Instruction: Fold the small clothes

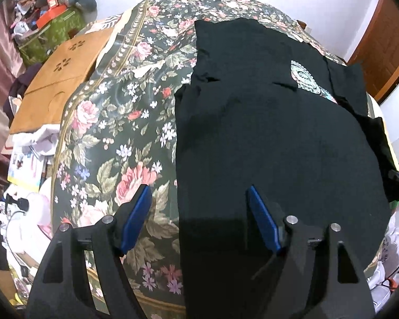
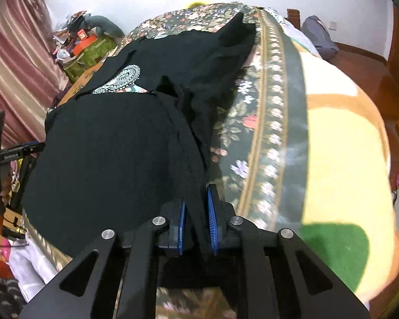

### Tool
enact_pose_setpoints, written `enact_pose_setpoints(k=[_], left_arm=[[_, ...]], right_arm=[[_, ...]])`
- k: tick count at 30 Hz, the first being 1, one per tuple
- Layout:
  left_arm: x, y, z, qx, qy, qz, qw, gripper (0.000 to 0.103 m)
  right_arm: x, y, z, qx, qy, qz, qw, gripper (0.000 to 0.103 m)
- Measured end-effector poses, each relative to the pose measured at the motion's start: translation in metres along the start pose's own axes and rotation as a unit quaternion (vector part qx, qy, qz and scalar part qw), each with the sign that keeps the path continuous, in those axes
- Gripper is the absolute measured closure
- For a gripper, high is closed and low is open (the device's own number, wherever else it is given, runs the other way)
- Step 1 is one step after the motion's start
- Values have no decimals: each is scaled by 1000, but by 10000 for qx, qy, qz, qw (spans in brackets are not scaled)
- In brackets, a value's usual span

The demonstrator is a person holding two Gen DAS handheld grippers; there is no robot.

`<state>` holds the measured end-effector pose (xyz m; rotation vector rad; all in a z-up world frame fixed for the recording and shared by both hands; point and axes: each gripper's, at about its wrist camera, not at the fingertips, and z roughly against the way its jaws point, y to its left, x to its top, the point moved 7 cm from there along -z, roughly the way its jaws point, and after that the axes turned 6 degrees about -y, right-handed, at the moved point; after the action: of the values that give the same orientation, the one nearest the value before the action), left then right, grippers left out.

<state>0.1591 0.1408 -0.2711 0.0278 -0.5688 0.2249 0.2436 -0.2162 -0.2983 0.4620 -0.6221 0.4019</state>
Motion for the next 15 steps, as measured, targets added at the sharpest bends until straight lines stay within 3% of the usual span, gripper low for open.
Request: enact_pose_setpoints(k=[3, 6, 8, 15], left_arm=[[-6, -2, 4, -282, 35, 104, 9995, 41], [-11, -6, 9, -591, 55, 207, 9980, 71], [-12, -8, 13, -573, 29, 109, 9983, 95], [6, -11, 45, -506, -497, 1, 9975, 100]], right_arm=[[-9, -2, -1, -33, 125, 42, 9999, 90], [-14, -1, 0, -22, 123, 92, 9999, 90], [-11, 4, 2, 60, 41, 139, 9999, 95], [16, 28, 28, 319, -532, 381, 9973, 98]])
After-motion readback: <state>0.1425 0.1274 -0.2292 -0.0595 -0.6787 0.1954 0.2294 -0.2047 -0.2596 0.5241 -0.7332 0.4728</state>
